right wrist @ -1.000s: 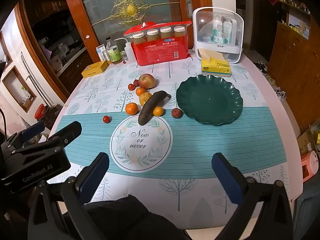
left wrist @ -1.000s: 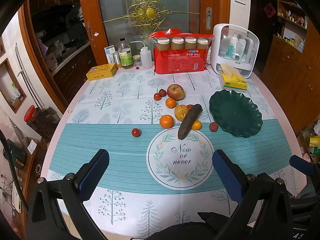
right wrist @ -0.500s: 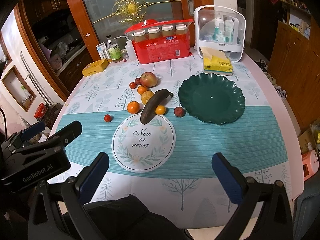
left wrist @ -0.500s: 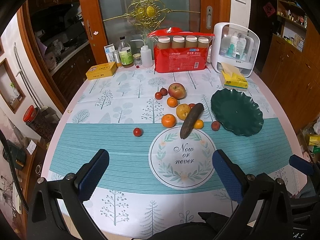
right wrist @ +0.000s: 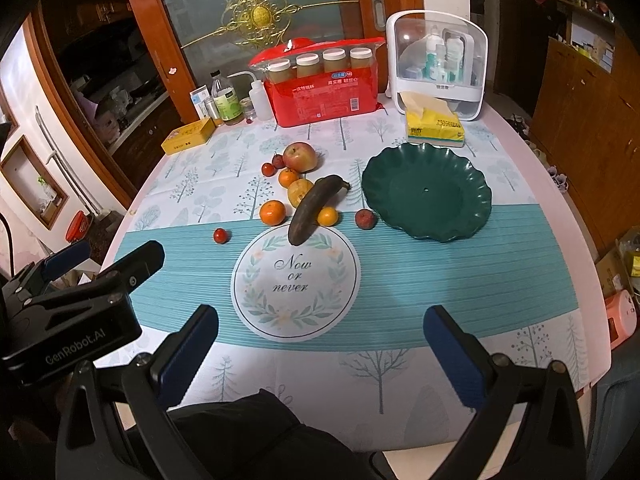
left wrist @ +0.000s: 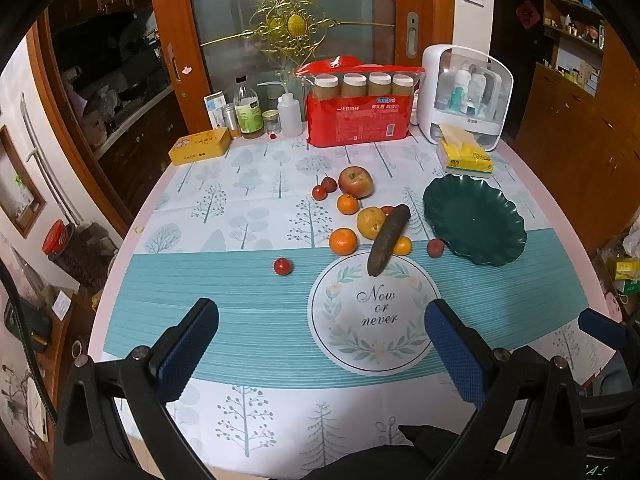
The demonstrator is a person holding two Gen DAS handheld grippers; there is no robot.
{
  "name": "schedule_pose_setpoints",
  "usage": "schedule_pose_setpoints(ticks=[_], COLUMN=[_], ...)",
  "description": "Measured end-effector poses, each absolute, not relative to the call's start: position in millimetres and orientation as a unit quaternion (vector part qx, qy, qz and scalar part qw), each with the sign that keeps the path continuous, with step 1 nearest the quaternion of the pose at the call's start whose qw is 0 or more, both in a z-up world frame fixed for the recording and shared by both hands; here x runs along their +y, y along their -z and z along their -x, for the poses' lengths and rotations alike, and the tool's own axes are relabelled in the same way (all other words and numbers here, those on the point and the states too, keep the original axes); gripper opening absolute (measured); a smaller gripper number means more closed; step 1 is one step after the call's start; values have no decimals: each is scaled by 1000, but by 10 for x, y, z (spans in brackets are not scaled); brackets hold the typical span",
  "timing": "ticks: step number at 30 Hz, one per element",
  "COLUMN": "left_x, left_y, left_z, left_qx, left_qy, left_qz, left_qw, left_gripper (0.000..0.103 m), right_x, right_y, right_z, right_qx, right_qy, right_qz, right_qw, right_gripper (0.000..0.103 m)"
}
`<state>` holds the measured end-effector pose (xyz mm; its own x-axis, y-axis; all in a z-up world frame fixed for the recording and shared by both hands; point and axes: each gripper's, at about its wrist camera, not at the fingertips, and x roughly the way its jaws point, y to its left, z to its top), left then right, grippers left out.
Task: Organize fruits
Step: 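Move the right tool to the cucumber while the left tool approaches the red tomato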
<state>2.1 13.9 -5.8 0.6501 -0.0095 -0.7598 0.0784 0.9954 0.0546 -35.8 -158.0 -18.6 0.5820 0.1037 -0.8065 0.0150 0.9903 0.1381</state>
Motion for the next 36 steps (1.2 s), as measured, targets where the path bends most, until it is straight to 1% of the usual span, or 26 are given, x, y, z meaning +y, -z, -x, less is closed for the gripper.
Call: schedule_pose_setpoints(ticks=[10,17,24,36], left_x=[396,552,730,605], left_y=[47,139,182,350], left_z=[9,-75,-228,-899], left_qx=[414,428,437,461], left_qy=[52,54,50,53], left_qz=[-47,-48,-18,-16], left_qw=[908,901,898,886], left_gripper=[102,102,102,102], right_x=[-1323,-1245,-1354,-1563], right_y=[202,274,326,433], right_z=[460,468,388,-49], right_qx=[452,450,453,448], right_qy=[-6,13,40,14], right_qz=[-83,-102,-122,-146], right_qw=[888,887,882,882], right_gripper=[103,103,103,103])
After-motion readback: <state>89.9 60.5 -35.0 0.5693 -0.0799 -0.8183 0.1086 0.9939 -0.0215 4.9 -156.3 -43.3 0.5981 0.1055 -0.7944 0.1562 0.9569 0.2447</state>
